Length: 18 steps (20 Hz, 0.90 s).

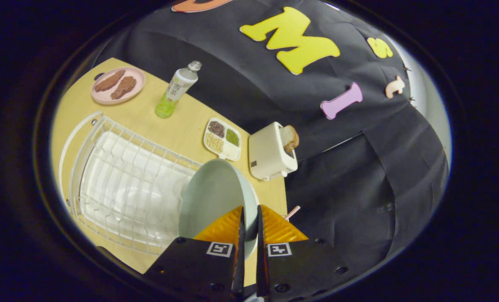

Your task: Take the plate from the dish rack, then take the spoon from the basket and place it into the plate.

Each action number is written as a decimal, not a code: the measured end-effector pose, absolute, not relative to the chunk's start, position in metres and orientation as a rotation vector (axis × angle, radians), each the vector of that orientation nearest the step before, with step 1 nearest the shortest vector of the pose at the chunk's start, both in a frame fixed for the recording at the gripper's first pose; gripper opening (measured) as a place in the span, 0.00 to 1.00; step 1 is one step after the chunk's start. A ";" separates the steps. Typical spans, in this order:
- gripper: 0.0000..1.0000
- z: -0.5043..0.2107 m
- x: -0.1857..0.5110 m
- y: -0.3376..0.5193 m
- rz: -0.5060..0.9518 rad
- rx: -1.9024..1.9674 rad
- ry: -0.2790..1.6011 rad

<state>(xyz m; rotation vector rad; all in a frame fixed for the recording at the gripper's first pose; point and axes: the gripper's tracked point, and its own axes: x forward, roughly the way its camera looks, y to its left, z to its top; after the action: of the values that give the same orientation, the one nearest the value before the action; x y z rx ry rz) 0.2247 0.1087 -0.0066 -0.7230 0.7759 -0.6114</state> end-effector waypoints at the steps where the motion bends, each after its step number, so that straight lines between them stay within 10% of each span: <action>1: 0.17 0.001 0.221 0.105 -0.635 -0.718 0.737; 18: 0.16 -0.028 0.029 0.021 -0.168 -0.233 0.384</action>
<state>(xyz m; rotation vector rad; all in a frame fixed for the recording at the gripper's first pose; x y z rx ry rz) 0.0291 0.0207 -0.0281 -0.2329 0.3838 -0.1685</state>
